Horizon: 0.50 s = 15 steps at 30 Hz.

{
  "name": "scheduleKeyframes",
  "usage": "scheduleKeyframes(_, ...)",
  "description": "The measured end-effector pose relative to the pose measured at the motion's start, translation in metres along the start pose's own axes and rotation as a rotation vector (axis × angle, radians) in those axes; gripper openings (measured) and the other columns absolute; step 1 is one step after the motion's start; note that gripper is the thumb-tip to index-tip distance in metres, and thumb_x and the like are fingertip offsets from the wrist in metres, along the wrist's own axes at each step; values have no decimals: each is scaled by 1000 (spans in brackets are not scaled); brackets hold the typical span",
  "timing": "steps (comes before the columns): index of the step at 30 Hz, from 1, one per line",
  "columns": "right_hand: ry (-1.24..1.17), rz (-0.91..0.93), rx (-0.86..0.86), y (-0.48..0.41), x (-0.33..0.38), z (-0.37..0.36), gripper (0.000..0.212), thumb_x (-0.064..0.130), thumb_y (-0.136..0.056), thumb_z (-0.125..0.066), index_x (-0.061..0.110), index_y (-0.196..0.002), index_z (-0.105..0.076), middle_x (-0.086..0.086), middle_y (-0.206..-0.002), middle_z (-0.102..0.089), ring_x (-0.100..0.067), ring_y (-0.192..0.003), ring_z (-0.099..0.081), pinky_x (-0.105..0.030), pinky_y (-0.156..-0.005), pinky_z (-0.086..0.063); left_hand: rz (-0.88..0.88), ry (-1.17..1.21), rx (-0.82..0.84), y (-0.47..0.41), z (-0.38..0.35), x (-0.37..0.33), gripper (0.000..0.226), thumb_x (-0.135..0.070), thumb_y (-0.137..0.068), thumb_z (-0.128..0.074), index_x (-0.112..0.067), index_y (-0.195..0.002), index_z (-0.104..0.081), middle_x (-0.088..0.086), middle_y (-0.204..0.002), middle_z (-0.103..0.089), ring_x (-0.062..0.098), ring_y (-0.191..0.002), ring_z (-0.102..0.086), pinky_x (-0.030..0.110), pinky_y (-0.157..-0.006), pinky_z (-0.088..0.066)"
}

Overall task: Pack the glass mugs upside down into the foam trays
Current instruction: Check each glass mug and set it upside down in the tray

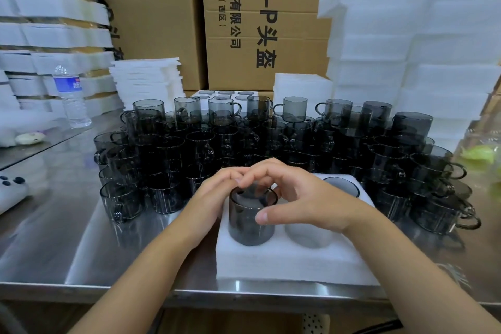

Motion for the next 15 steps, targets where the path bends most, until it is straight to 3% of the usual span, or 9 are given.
scheduleKeyframes(3, 23, -20, -3, -1, -1, -2, 36, 21, -70, -74, 31, -103, -65, -2, -119, -54, -19, -107, -54, -40, -92, -47, 10, 12, -6, -2, 1, 3, 42, -28, -83, -47, 12, -90, -59, 9, -121, -63, 24, -114, -59, 50, -107, -37)
scheduleKeyframes(6, 47, -34, -11, 0, -1, -2, 39, 24, -68, -77, 32, -103, -64, -3, -120, -54, -21, -109, -55, -43, -94, -46, 18, 88, -33, -3, 3, 8, 18, -23, -79, -53, -5, -75, -57, 8, -114, -67, 24, -107, -63, 44, -95, -44)
scheduleKeyframes(8, 79, -44, 19, 1, -1, -2, 41, 25, -67, -79, 36, -102, -62, -2, -116, -50, -17, -107, -54, -37, -95, -46, 26, 96, -27, -4, 4, 10, 11, -24, -74, -58, -14, -78, -61, 2, -106, -70, 18, -100, -65, 37, -87, -44)
scheduleKeyframes(11, 175, -73, 91, 2, -2, -3, 42, 26, -68, -83, 38, -101, -60, 1, -108, -44, -8, -98, -49, -19, -89, -43, 43, 67, 3, -5, 5, 12, 24, -33, -62, -62, -18, -81, -66, 0, -118, -66, 19, -111, -61, 41, -95, -45)
scheduleKeyframes(15, 241, -100, 123, 1, -1, -4, 42, 28, -70, -83, 40, -103, -60, 8, -104, -44, -1, -93, -48, -12, -81, -41, 55, 72, 36, -6, 4, 15, 23, -26, -62, -62, -18, -82, -68, 0, -123, -64, 21, -115, -60, 39, -95, -47)
Point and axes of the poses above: each hand's wrist, its own y-axis away from the middle knuckle, its own z-axis out of the back of the hand, x = y × z, the point moved 4 cm from there along -y, towards the middle knuckle
